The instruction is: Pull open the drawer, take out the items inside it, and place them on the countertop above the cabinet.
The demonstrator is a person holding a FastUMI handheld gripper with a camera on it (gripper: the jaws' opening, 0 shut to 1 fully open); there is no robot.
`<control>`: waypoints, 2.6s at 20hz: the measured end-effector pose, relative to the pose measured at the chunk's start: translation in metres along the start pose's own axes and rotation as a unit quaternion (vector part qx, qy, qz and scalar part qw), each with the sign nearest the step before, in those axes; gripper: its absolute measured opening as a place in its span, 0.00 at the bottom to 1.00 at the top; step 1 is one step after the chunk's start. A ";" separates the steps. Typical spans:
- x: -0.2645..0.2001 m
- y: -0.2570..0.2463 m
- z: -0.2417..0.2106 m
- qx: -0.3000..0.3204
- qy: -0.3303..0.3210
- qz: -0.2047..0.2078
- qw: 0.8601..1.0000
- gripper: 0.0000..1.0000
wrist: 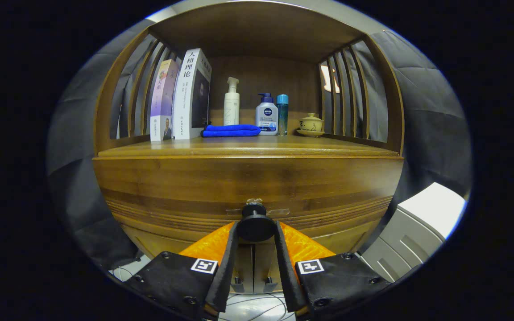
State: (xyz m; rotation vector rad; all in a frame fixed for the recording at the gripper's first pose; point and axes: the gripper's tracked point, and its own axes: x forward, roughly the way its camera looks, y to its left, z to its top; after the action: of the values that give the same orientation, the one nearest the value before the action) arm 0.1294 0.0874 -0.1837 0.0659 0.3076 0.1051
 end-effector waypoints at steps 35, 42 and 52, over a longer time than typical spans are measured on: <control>-0.095 -0.006 -0.026 -0.017 0.011 0.014 1.000 0.38; -0.118 -0.009 -0.034 -0.021 0.011 0.016 1.000 0.38; -0.140 -0.006 -0.047 -0.034 0.020 0.029 0.999 0.38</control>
State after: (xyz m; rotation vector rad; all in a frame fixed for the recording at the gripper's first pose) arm -0.0171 0.0680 -0.1873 0.0046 0.3411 0.1752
